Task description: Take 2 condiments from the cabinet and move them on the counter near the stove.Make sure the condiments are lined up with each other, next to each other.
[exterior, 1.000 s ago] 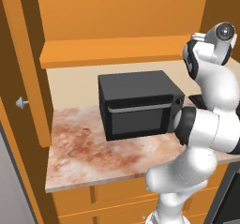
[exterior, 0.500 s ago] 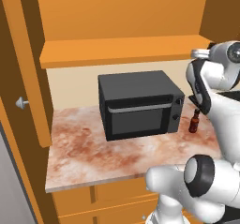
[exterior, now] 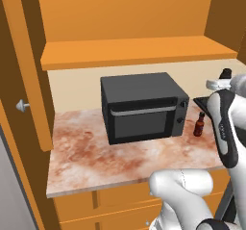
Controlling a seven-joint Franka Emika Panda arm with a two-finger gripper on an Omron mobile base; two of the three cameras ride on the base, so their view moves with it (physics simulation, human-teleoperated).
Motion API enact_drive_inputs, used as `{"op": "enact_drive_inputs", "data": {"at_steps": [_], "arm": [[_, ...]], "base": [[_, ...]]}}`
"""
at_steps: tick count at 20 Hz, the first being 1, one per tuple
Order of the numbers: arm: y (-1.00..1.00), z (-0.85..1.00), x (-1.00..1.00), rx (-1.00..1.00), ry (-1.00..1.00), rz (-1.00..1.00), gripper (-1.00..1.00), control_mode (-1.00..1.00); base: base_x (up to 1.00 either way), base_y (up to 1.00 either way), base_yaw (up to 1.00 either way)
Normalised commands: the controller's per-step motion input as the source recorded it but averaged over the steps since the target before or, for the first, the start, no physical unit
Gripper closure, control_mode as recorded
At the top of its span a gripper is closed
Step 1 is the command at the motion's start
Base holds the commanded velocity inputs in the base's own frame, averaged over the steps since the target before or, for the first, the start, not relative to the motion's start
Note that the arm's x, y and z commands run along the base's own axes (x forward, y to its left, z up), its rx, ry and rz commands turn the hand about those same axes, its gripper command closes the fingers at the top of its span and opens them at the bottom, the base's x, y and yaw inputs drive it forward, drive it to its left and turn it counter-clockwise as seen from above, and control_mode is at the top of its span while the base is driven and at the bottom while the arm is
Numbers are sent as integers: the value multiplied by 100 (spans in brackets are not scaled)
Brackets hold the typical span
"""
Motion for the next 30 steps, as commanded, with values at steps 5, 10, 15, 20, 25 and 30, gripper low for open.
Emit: {"op": "enact_drive_inputs", "data": {"at_steps": [5,10,15,20,25,30], "arm": [[0,-51,-82,-6,-1,10,100,-100],[-5,-51,-57,-5,0,8,100,-100],[-10,-57,-26,-9,3,9,100,-100],[-7,-63,-4,-10,11,10,100,-100],[-19,-63,3,-3,6,14,100,-100],[-25,-43,17,0,0,9,100,-100]], "base": [[0,0,0],[0,0,0],[0,0,0],[0,0,0],[0,0,0],[0,0,0]]}}
